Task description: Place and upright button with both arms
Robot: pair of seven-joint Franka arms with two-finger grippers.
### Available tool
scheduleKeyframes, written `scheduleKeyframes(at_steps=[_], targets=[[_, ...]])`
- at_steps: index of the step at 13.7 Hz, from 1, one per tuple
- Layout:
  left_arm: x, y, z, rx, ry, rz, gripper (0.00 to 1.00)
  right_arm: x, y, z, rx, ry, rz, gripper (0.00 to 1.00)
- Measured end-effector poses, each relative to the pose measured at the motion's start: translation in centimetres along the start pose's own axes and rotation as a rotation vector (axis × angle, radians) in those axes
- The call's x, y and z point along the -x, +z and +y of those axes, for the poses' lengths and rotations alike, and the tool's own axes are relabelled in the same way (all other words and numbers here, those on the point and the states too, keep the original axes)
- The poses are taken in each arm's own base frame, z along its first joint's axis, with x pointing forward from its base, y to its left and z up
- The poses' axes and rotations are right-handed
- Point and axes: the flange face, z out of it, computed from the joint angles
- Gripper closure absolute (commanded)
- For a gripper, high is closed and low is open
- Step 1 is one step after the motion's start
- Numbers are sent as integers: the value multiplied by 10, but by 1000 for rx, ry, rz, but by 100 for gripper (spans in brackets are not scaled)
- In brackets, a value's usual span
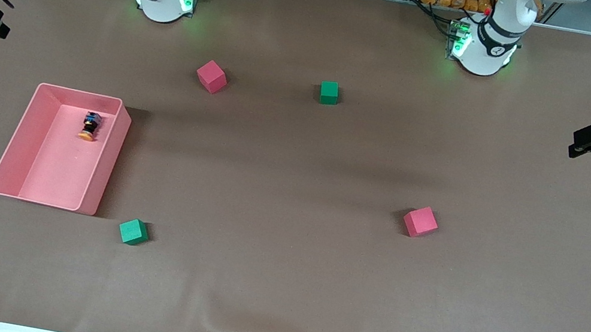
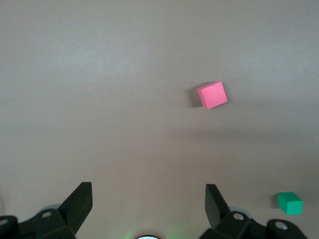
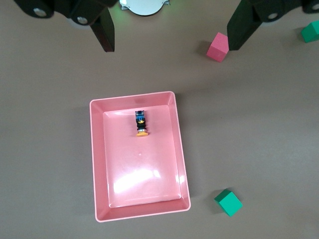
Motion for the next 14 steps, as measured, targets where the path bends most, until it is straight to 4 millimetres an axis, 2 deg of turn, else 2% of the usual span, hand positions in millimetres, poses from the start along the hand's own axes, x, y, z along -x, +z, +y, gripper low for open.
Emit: scheduleKeyframes(at_steps=[7,9,12,14], targets=[[-3,4,-1,0,-1,-8,0,-2,3,-2,0,-3,-5,0],[-4,6,-1,-1,-1,-11,0,-3,11,-2,1,-3,-23,0],[-4,2,-1,0,-2,-3,0,-9,42,0,4,2,-68,0],[-4,1,-3,1,-5,0,0,-17,74,3,6,8,-83,0]])
